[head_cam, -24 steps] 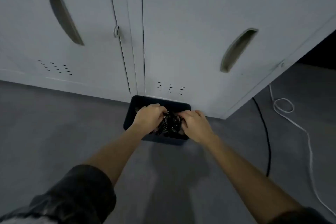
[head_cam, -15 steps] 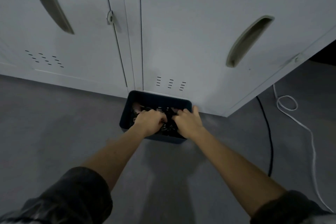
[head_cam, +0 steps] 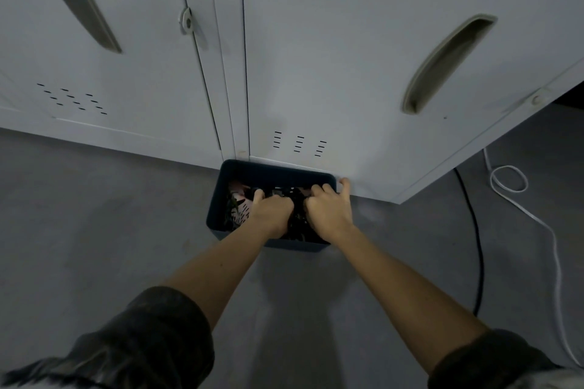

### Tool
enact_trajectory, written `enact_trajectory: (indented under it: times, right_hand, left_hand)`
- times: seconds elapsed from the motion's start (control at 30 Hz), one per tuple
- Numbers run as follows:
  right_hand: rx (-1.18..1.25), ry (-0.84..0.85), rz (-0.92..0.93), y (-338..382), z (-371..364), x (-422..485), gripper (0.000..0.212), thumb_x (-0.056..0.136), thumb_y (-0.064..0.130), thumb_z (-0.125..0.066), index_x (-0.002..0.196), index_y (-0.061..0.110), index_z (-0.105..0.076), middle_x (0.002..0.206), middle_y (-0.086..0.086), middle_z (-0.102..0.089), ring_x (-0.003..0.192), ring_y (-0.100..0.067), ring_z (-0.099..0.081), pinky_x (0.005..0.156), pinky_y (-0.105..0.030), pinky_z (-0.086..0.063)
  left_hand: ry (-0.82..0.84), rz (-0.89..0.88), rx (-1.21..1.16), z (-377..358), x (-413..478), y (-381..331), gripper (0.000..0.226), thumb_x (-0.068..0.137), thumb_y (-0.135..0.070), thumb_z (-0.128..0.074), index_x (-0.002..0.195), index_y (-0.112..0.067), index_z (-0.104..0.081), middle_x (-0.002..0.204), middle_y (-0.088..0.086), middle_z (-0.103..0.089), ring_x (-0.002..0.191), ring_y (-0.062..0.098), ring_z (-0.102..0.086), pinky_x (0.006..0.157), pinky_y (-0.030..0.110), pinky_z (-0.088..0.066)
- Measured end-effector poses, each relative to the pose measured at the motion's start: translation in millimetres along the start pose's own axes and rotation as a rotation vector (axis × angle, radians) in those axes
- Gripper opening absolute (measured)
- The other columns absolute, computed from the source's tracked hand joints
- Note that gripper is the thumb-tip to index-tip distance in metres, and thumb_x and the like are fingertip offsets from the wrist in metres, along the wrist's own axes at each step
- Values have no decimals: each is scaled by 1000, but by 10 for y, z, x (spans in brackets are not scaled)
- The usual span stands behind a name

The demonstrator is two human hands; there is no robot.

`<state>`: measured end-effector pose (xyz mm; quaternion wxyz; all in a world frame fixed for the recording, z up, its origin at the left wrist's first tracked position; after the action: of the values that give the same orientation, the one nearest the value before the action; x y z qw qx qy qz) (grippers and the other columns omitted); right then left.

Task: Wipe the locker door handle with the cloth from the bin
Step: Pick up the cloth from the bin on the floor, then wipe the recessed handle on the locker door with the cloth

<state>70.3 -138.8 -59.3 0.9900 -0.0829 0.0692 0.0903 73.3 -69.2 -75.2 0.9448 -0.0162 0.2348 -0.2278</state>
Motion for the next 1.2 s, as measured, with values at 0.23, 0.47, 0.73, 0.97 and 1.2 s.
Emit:
enact_trajectory:
  times: [0.23,0.47,0.73,0.97,1.2]
  right_hand:
    - [239,-59,-43,-164,170,-43,16,89,20,-53,98,12,-62,103,-2,-61,95,-20,-56,99,-40,-8]
    - [382,-209,7,-215,587,-62,10,87,19,-55,90,12,-62,96,-2,-65,97,-21,-54,73,-29,-19]
    - [609,-130,-18,-313,1845,-527,8,86,11,-59,89,3,-60,82,-14,-67,72,-34,-59,60,-38,-46]
    - [702,-145,-25,-563,3841,-1046,6,85,6,-60,84,1,-57,69,-3,-55,60,-22,-50,53,-28,-37]
    - [727,-249,-62,-900,6124,-1683,6,83,4,-59,79,3,-55,68,-4,-55,60,-25,-52,54,-33,-42]
  left_hand:
    - [-186,64,-158,239,-80,207,20,81,-19,-58,93,-31,-69,99,-9,-69,96,15,-59,92,33,-23]
    - [-198,126,-290,542,-218,379,25,72,-43,-72,93,-30,-66,94,-8,-69,96,12,-58,91,31,-22]
    - [-188,190,-390,1604,-1046,283,23,73,-43,-72,88,-26,-66,93,-7,-68,93,16,-59,91,31,-30]
    - [-231,97,-539,3293,-2147,-68,19,72,-29,-76,85,-17,-71,93,2,-71,86,21,-63,81,37,-52]
    - [-325,-66,-504,5342,-3359,-565,32,81,-25,-69,113,-21,-65,95,2,-69,88,22,-64,78,33,-51]
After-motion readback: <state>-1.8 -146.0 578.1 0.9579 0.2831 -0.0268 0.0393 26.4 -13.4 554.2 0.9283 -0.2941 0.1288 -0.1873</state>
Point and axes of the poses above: each hand's wrist, its own x-axis towards the middle knuckle, its own z-axis out of the back of the hand, y = z × x, the point moved 9 cm from there along x, towards the middle knuckle
